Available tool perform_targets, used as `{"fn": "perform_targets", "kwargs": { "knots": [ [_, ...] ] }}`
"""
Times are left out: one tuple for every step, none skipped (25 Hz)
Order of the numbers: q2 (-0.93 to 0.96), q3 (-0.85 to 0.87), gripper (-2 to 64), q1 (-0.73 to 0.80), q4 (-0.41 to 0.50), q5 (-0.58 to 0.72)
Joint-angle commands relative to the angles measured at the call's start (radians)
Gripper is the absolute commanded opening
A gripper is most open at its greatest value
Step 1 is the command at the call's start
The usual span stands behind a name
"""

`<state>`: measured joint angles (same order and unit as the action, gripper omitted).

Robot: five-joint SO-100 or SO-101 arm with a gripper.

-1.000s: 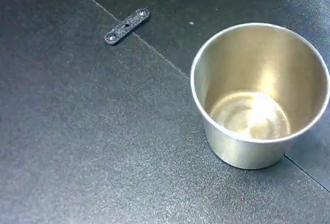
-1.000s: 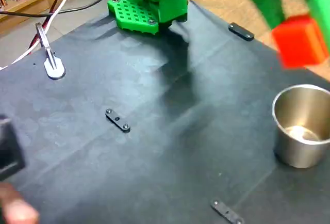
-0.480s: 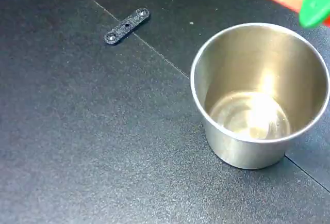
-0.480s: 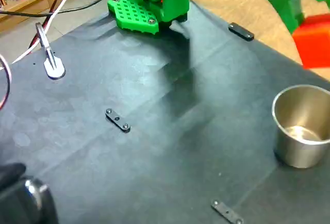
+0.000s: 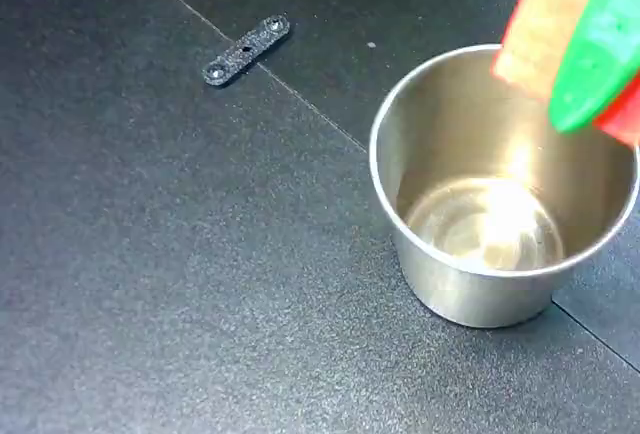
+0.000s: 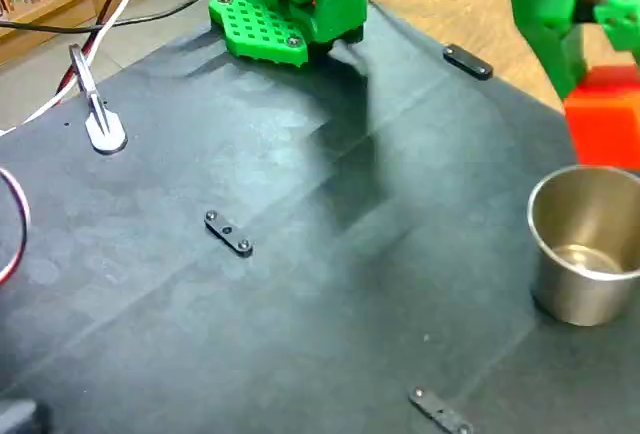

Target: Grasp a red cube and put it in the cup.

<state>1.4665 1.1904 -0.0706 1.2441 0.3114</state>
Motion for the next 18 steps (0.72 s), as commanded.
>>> {"fn": "perform_targets", "kwargs": {
  "knots": [
    [0.000,-0.023,-0.7,-0.009,-0.015,-0.055],
    [-0.003,-0.023,-0.7,-0.009,-0.015,-0.080],
    [-0.005,-0.023,-0.7,-0.011,-0.015,-0.101],
    [-0.005,-0.023,-0.7,-0.017,-0.015,-0.123],
    [-0.009,-0.023,-0.7,-0.028,-0.015,-0.138],
    [-0.017,-0.023,-0.7,-0.035,-0.015,-0.149],
    [-0.026,-0.023,-0.7,-0.041,-0.015,-0.156],
    [-0.034,-0.023,-0.7,-0.046,-0.015,-0.158],
    [-0.040,-0.025,-0.7,-0.055,-0.015,-0.160],
    [-0.046,-0.025,-0.7,-0.066,-0.015,-0.160],
    [-0.049,-0.025,-0.7,-0.077,-0.015,-0.160],
    [-0.054,-0.025,-0.7,-0.086,-0.015,-0.160],
    [-0.060,-0.025,-0.8,-0.089,-0.015,-0.158],
    [-0.064,-0.025,-0.8,-0.091,-0.015,-0.158],
    [-0.066,-0.025,-0.8,-0.091,-0.015,-0.156],
    [-0.067,-0.025,-0.8,-0.091,-0.017,-0.156],
    [-0.067,-0.025,-0.8,-0.091,-0.017,-0.156],
    [-0.067,-0.025,-0.8,-0.089,-0.017,-0.156]
  ]
}}
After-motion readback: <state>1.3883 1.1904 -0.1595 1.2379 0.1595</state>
